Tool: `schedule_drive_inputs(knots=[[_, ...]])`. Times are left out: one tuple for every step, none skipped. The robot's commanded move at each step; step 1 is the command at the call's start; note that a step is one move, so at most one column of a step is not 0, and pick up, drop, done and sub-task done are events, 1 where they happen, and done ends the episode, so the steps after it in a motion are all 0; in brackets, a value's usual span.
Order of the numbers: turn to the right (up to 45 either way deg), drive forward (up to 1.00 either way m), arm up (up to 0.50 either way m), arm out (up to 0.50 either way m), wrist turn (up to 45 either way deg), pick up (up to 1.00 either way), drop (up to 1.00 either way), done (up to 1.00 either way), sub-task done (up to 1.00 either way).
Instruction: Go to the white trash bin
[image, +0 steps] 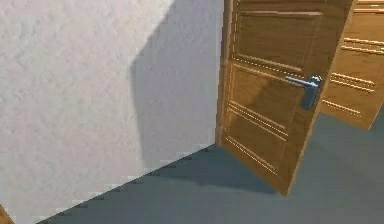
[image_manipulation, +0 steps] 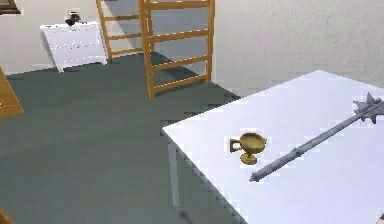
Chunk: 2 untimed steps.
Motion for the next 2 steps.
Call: schedule_drive_inputs(knots=[[0.0,0.10,0.00,0.00,0.0,0.00,0.00,0.00,0.00],[-45.0,0.00,0.00,0.00,0.0,0.00,0.00,0.00,0.00]])
